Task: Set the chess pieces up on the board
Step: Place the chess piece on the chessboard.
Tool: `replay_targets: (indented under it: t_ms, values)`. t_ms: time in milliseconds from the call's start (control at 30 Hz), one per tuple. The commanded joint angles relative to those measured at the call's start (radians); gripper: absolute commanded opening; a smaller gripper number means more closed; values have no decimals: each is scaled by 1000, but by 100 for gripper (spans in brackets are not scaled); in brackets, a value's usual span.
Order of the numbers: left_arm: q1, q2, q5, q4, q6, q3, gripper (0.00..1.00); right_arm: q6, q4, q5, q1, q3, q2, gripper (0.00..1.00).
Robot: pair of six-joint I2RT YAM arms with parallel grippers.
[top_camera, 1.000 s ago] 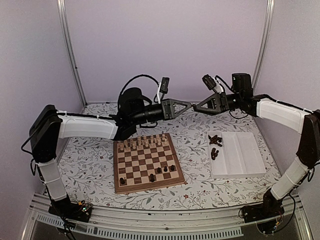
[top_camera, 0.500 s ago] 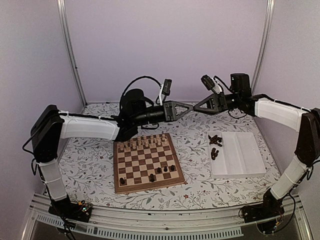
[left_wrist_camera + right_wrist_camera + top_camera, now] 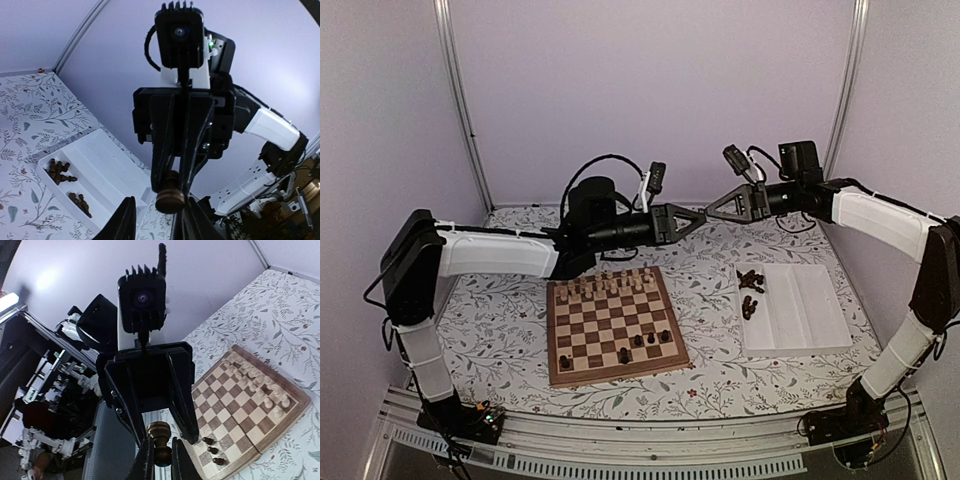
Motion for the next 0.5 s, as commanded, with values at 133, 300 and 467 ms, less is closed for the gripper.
replay_targets:
  t_ms: [133, 300, 467]
  values:
    - [64, -260, -154, -433, 328, 21, 43, -435, -377, 436, 73, 175, -53, 1]
    - [147, -382, -304, -691, 546, 64, 48, -670, -514, 705, 220, 274, -24, 2]
    - [204, -468, -439, -691, 683, -22, 49, -821, -594, 919, 369, 352, 62, 2]
